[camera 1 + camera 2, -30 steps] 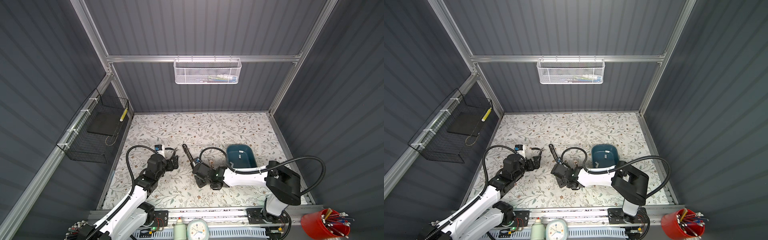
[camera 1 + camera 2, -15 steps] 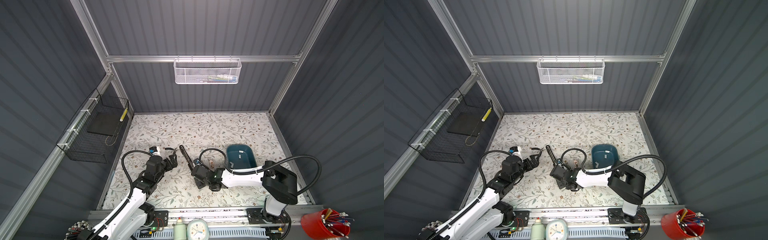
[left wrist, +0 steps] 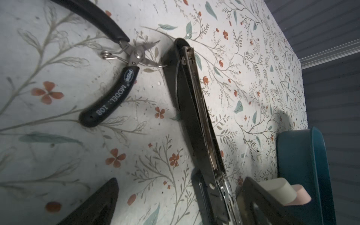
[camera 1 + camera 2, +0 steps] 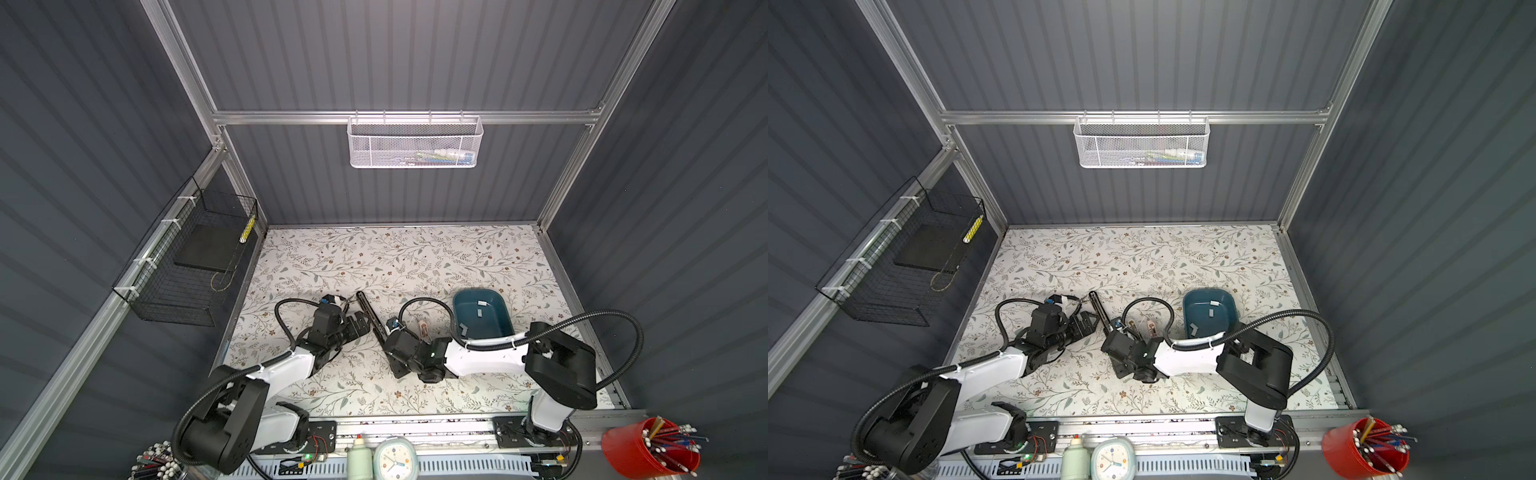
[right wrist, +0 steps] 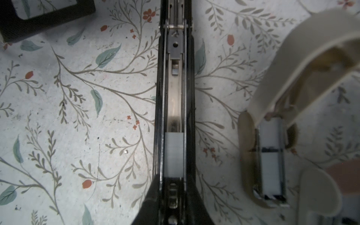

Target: Load the staples into the stapler

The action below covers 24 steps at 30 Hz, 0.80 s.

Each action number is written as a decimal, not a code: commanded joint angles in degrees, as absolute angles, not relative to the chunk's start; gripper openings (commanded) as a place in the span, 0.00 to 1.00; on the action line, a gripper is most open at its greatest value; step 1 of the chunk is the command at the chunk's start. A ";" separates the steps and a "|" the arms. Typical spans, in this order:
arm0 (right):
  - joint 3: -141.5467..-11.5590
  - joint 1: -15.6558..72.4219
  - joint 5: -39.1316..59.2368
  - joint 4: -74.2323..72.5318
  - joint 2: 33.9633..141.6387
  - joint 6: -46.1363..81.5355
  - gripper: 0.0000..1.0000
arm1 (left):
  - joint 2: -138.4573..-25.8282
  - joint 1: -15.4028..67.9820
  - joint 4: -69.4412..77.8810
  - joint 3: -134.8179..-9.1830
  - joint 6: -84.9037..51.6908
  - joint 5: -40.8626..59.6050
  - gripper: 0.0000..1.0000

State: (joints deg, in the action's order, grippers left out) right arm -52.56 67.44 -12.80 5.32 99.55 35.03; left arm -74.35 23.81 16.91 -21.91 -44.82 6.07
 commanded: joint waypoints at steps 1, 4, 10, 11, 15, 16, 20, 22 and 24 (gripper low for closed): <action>-51.25 67.78 -11.25 3.54 98.34 35.68 0.03 | -75.85 23.73 20.62 -23.64 -47.70 6.31 1.00; -51.40 67.85 -11.24 3.64 98.50 35.53 0.02 | -78.51 23.73 22.27 -24.47 -48.03 8.12 0.99; -51.50 67.89 -11.59 3.93 98.30 34.96 0.01 | -85.67 23.73 27.33 -26.01 -49.46 10.28 0.99; -51.51 67.93 -11.56 4.12 98.20 34.92 0.00 | -86.94 23.73 27.87 -26.40 -49.56 10.41 0.99; -50.35 68.53 -12.24 2.82 97.42 34.31 0.00 | -91.83 23.73 30.50 -27.96 -49.96 11.45 0.99; -50.07 68.47 -12.22 2.33 97.38 34.22 0.00 | -92.92 23.73 31.11 -28.31 -50.09 11.62 0.99; -49.51 69.15 -11.77 1.22 97.24 33.77 0.00 | -98.67 23.73 32.82 -30.87 -50.74 13.21 0.99; -49.14 69.39 -11.72 0.47 97.38 33.51 0.00 | -101.12 23.64 34.10 -31.99 -51.13 13.71 0.98; -48.96 69.72 -11.70 0.18 97.47 33.51 0.00 | -102.75 23.55 34.30 -33.10 -51.33 13.62 0.97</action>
